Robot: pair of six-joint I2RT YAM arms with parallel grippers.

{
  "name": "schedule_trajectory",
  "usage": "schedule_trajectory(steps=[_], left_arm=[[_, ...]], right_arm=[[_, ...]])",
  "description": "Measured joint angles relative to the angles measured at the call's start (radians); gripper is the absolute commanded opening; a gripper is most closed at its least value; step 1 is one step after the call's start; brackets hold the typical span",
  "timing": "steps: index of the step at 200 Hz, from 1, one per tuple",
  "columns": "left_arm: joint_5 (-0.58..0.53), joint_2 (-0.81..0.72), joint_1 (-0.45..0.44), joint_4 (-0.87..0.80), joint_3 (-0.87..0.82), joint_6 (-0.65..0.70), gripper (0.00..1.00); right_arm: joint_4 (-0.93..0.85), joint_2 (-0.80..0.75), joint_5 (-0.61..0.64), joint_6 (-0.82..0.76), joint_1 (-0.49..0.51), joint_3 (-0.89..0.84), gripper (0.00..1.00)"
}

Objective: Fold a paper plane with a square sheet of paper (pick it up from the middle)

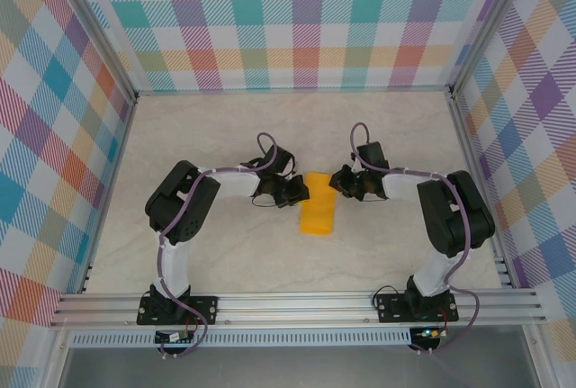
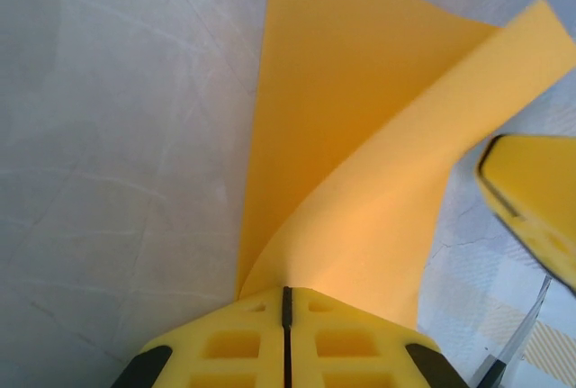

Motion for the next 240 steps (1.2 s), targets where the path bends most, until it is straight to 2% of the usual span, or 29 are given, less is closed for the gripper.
schedule_trajectory(steps=[57,157,177,197,216,240], left_arm=[[0.0,0.0,0.0,-0.003,0.001,0.0,0.07],[0.0,0.0,0.0,-0.003,0.0,0.014,0.06],[0.0,0.0,0.0,-0.003,0.0,0.016,0.06],[0.0,0.0,0.0,-0.003,-0.001,0.018,0.06],[-0.001,-0.001,0.0,-0.002,-0.001,0.018,0.06],[-0.001,-0.001,0.0,-0.002,-0.001,0.018,0.06]], right_arm=[[0.017,0.102,0.009,0.003,0.008,0.076,0.12],[-0.052,0.137,0.116,-0.012,-0.055,0.15,0.13],[-0.065,0.103,0.117,-0.012,-0.054,0.136,0.13],[-0.079,0.005,0.109,-0.012,-0.043,0.086,0.13],[-0.085,-0.091,0.086,-0.008,-0.004,0.04,0.13],[-0.077,-0.132,0.028,0.006,0.058,-0.01,0.12]])
